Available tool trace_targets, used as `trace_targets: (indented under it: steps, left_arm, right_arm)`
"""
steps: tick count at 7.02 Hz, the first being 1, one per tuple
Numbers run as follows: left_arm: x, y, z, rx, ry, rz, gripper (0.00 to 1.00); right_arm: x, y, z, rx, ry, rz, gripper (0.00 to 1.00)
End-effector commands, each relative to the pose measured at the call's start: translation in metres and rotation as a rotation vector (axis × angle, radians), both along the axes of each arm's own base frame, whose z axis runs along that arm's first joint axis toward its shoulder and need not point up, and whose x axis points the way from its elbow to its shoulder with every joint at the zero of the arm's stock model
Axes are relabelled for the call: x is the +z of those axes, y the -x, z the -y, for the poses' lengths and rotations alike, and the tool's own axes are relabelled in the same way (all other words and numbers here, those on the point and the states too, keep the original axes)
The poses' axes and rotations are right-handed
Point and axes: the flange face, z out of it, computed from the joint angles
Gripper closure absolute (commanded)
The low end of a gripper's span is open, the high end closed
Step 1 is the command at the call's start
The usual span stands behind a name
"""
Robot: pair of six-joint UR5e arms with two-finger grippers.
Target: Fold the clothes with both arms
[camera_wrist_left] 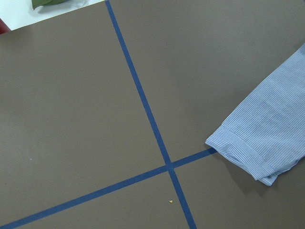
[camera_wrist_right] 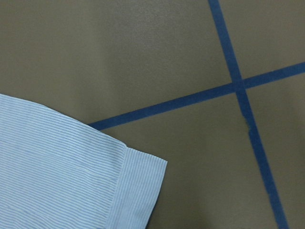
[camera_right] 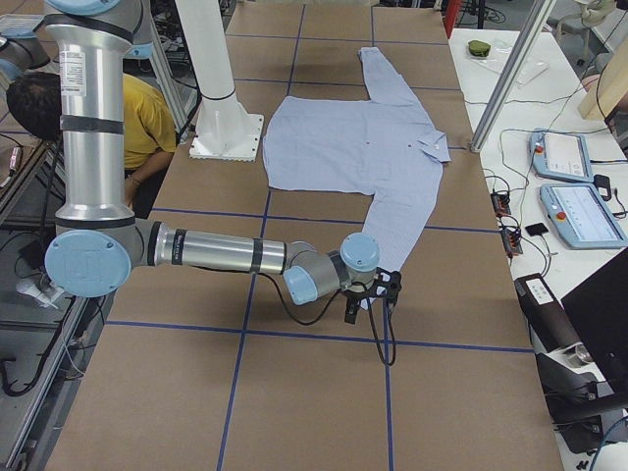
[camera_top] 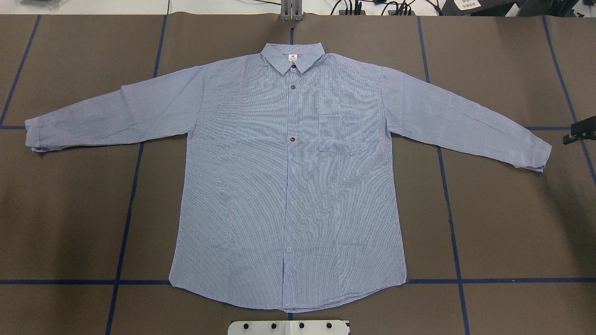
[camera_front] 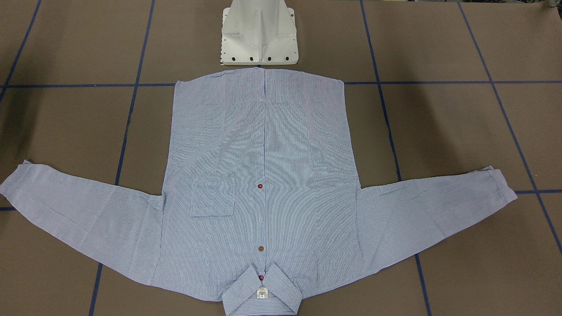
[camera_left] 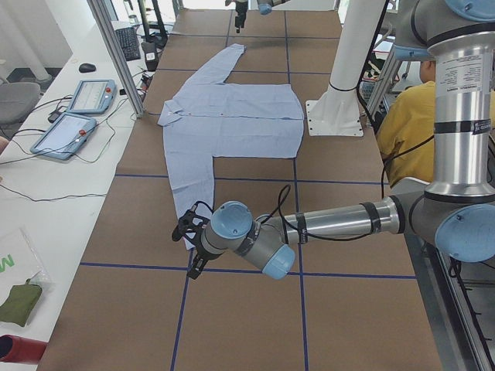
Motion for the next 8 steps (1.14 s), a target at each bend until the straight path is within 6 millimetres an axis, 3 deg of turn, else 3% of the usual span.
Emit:
trace_targets:
  steps: [1, 4, 8]
  left_arm:
    - [0.0, 0.0, 0.0, 0.0, -0.001, 0.001, 0.01]
    - [0.001, 0.0, -0.002, 0.0, -0.001, 0.001, 0.01]
    - [0.0, 0.0, -0.002, 0.0, -0.003, 0.001, 0.01]
  right_arm:
    - [-0.013, 0.067, -0.013, 0.148, 0.068, 0.019, 0.1]
    - [-0.008, 0.079, -0.017, 0.166, 0.079, 0.002, 0.12]
    - [0.004, 0.075, -0.024, 0.169, 0.099, -0.014, 0.19]
